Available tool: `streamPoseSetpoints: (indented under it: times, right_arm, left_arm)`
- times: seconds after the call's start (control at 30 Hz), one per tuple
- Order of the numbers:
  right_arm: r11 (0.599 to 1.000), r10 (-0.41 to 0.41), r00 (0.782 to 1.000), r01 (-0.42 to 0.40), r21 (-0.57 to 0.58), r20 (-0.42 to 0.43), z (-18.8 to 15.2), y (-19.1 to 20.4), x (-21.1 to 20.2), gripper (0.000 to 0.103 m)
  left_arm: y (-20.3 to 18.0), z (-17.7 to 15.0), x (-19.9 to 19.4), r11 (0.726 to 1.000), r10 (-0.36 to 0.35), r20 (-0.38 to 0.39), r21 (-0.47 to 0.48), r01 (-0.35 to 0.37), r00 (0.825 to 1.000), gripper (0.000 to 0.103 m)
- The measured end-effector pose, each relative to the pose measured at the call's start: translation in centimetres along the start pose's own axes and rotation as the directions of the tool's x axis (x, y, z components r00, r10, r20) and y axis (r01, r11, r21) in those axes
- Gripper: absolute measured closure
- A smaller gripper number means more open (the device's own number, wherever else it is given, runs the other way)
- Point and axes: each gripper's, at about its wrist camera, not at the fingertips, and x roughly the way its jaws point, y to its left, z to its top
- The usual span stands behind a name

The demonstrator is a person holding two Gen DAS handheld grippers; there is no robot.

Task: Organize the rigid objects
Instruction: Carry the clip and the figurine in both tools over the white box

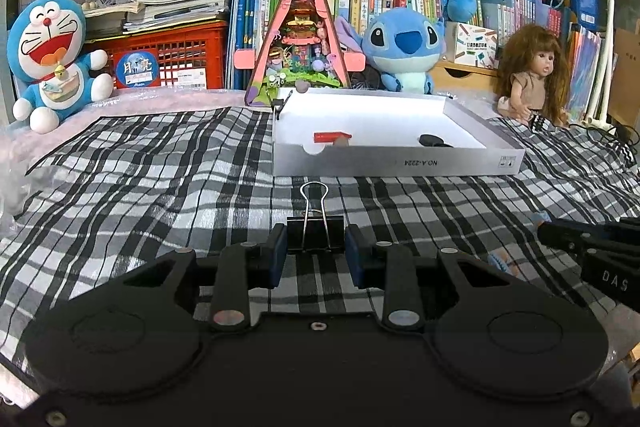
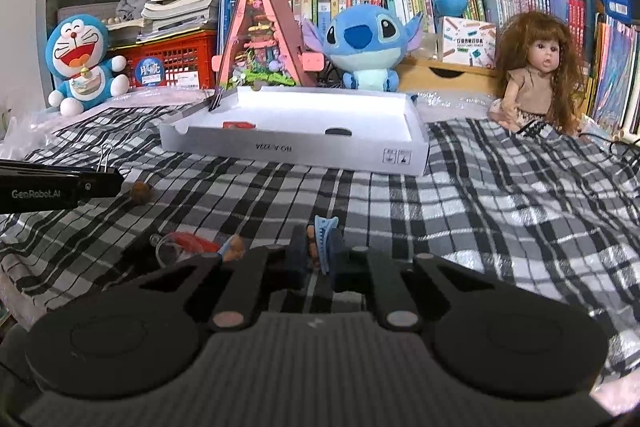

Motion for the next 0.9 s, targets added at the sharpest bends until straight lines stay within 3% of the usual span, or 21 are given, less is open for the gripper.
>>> streamPoseSetpoints:
  times: [0.27,0.63,0.8,0.9]
  right_arm:
    - [0.999,-0.003,1.0,0.002,0.034,0.021,2.5,-1.1,0.7,0.089]
    - [0.989,0.025,1.0,-0.022,0.143,-0.014,7.3,-3.5,4.3,0.089]
    - [0.981,0.043,0.998,-0.033,0.192,-0.044,10.0,-4.4,7.0,0.089]
    - [0.974,0.053,0.996,-0.036,0.223,-0.07,11.6,-4.8,9.1,0.089]
  left_arm:
    - [0.0,2.4,1.1,1.0,-0.017,0.002,-0.013,0.017,1.0,0.074]
    - [-0.3,8.0,4.8,0.999,-0.041,-0.011,-0.032,0.04,0.999,0.074]
    - [0.0,10.9,8.3,0.988,-0.119,-0.106,-0.108,0.107,0.987,0.074]
    - [-0.3,12.2,10.5,0.987,-0.125,-0.129,-0.121,0.109,0.984,0.074]
